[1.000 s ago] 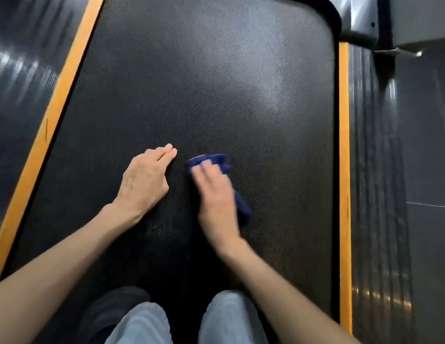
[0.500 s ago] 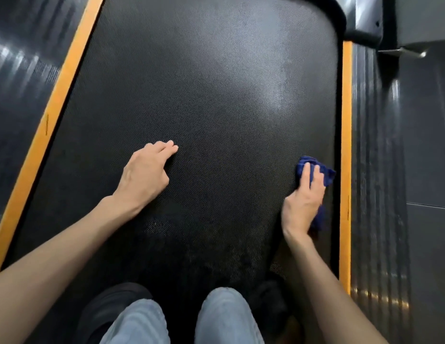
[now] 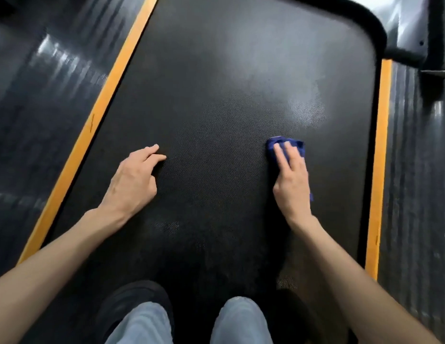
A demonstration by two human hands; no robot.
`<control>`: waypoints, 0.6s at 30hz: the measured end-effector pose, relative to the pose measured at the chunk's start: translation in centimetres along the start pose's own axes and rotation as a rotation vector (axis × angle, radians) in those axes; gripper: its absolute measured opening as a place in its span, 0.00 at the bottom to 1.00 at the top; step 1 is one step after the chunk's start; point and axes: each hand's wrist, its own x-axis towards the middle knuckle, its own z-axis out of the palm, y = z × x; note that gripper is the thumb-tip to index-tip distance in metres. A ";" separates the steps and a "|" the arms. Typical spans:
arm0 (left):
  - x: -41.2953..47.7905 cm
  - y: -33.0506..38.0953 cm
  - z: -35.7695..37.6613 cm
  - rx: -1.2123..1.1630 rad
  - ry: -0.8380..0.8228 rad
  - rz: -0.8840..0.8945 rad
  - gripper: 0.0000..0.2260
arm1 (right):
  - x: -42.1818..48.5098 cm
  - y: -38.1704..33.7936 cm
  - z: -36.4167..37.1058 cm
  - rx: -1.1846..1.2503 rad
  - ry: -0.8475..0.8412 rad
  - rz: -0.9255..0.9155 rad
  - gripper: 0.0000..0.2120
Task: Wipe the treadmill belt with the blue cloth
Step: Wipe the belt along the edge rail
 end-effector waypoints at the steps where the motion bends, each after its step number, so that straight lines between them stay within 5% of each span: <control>1: -0.3 -0.4 -0.1 -0.008 0.001 -0.025 0.25 | 1.0 -0.6 0.3 0.027 0.038 0.112 0.28; 4: -1.0 -1.2 -0.4 -0.035 0.013 -0.066 0.25 | 1.8 -6.3 2.1 0.089 0.039 0.135 0.30; 10: -2.0 -4.0 -2.0 -0.143 0.064 -0.161 0.29 | -5.2 -20.5 6.1 0.251 -0.356 -0.541 0.33; 14: -3.2 -5.8 -3.0 -0.165 0.143 -0.230 0.30 | -5.9 -19.7 5.5 0.141 -0.472 -0.928 0.33; 16: -4.4 -5.7 -3.0 -0.180 0.186 -0.269 0.28 | -3.1 -16.8 5.0 0.119 -0.366 -0.875 0.31; 18: -5.4 -5.3 -2.9 -0.205 0.168 -0.280 0.26 | 0.2 -12.8 4.5 0.122 -0.200 -0.585 0.30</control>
